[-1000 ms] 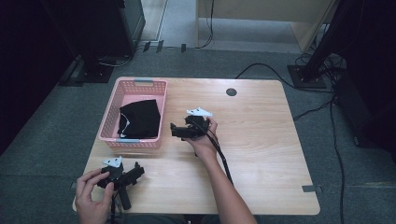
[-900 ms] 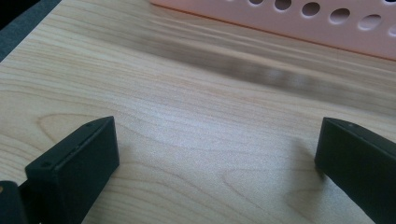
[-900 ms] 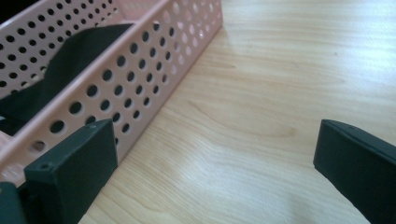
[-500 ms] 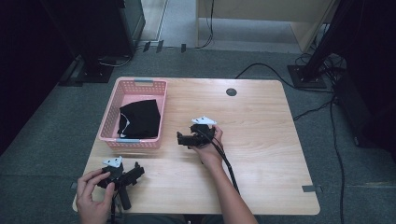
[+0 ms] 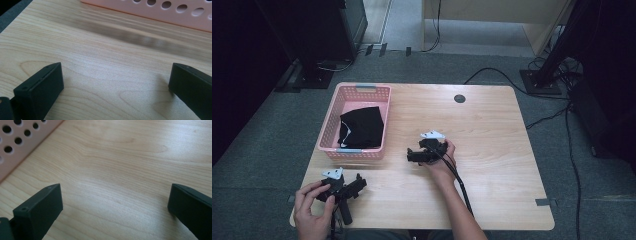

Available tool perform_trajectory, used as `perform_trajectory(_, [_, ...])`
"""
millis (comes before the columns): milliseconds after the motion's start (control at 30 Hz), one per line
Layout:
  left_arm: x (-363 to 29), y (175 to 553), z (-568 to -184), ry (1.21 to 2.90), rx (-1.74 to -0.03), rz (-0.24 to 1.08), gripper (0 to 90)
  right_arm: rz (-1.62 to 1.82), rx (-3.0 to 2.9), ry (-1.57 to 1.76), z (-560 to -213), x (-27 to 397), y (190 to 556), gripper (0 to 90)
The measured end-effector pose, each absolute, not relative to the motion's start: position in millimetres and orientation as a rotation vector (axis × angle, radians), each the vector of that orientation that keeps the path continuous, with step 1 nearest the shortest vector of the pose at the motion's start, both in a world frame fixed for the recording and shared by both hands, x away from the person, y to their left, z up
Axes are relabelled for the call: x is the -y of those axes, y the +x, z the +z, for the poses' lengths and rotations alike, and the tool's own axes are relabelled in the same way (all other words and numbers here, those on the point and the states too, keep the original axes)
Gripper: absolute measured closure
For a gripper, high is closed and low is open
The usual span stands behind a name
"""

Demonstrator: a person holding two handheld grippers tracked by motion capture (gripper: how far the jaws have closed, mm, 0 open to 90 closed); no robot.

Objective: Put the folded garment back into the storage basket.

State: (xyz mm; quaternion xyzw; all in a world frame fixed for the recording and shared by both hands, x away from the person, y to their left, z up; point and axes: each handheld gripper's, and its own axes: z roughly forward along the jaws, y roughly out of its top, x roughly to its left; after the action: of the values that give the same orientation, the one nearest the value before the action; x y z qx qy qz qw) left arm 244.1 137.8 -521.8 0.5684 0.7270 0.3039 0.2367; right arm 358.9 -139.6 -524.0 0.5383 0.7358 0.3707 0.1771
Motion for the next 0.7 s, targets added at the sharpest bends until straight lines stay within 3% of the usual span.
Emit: perform_trajectory(700, [-137.7,244.1,-521.9,1.557,-1.993,0.834,0.0,0.878,-2.043,1.519,-525.5,155.7,342.6,0.0])
